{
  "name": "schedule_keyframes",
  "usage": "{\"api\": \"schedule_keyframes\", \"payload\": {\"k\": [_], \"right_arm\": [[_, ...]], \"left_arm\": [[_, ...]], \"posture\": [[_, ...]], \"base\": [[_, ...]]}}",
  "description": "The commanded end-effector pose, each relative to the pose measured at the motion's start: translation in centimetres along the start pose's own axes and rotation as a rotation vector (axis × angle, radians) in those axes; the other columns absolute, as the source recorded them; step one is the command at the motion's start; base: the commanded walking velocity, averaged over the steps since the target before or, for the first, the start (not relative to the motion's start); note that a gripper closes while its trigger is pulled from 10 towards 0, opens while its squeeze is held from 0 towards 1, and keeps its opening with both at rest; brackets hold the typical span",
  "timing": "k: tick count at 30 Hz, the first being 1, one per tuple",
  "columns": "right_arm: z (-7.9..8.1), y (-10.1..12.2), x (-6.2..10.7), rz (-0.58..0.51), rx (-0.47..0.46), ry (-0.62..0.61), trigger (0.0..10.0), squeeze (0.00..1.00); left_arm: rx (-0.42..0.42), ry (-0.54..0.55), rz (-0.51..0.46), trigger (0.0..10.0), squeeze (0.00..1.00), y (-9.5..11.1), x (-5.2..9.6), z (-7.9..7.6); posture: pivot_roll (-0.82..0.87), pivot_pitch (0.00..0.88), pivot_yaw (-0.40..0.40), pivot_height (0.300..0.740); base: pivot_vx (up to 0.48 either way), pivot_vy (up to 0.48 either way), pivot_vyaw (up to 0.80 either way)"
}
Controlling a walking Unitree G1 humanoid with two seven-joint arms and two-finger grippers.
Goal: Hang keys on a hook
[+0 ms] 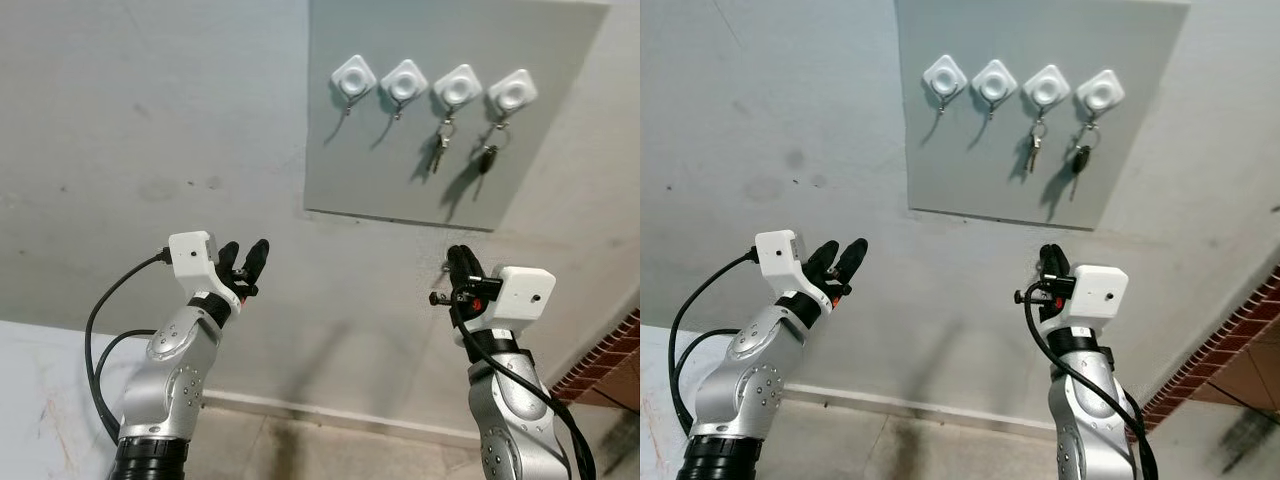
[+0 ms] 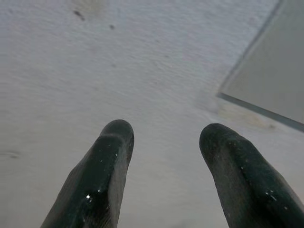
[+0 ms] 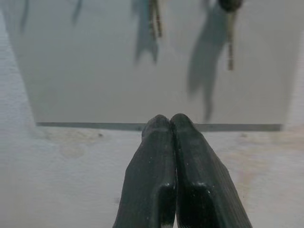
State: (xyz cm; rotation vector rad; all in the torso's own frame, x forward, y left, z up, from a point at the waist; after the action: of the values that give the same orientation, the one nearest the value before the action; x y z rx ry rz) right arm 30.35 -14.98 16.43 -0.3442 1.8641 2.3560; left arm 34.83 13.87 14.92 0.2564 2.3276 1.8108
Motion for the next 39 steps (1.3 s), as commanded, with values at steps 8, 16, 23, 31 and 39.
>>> {"api": "schedule_keyframes", "payload": {"k": [8,16,23,31,39], "right_arm": [[0.0,0.6,-0.1,-0.016,0.002,0.010,10.0,0.00],[0.1,0.6,-0.2,-0.017,0.000,0.017,10.0,0.00],[0.3,0.6,-0.2,-0.016,-0.004,0.022,10.0,0.00],[0.3,0.6,-0.1,-0.014,-0.004,0.021,10.0,0.00],[0.4,0.5,0.0,-0.010,-0.004,0.022,10.0,0.00]], "left_arm": [[-0.019,-0.026,-0.016,10.0,0.00,0.4,-0.1,-1.0],[-0.057,-0.046,-0.020,10.0,0.00,0.6,-0.1,-1.4],[-0.064,-0.053,-0.017,10.0,0.00,0.5,0.0,-1.5],[-0.031,-0.029,-0.010,10.0,0.00,0.3,0.0,-1.3],[-0.026,-0.020,-0.010,10.0,0.00,0.2,0.0,-1.2]], "posture": [[-0.01,0.000,0.009,0.740],[-0.01,0.000,0.008,0.740],[-0.01,0.000,0.008,0.740],[-0.02,0.000,0.009,0.740],[-0.01,0.000,0.007,0.740]], "base": [[0.000,0.000,0.00],[0.000,0.000,0.00],[0.000,-0.137,0.00],[0.000,-0.240,0.00],[0.000,0.000,0.00]]}}
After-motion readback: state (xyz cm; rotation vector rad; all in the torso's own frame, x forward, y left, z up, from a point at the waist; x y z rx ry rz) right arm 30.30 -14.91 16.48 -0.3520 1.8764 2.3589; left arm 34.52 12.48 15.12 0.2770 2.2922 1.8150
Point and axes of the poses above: a point about 5 cm out from each wrist's last joint towards the gripper, its own x axis pointing back from the gripper into the wrist, its own y axis along the axis of the wrist's last joint, z = x × y, the point moved 3 cm from there along -x, pointing out of the wrist towards the gripper, and after that the axes turned 5 degrees about -x, right-handed, at the moved point
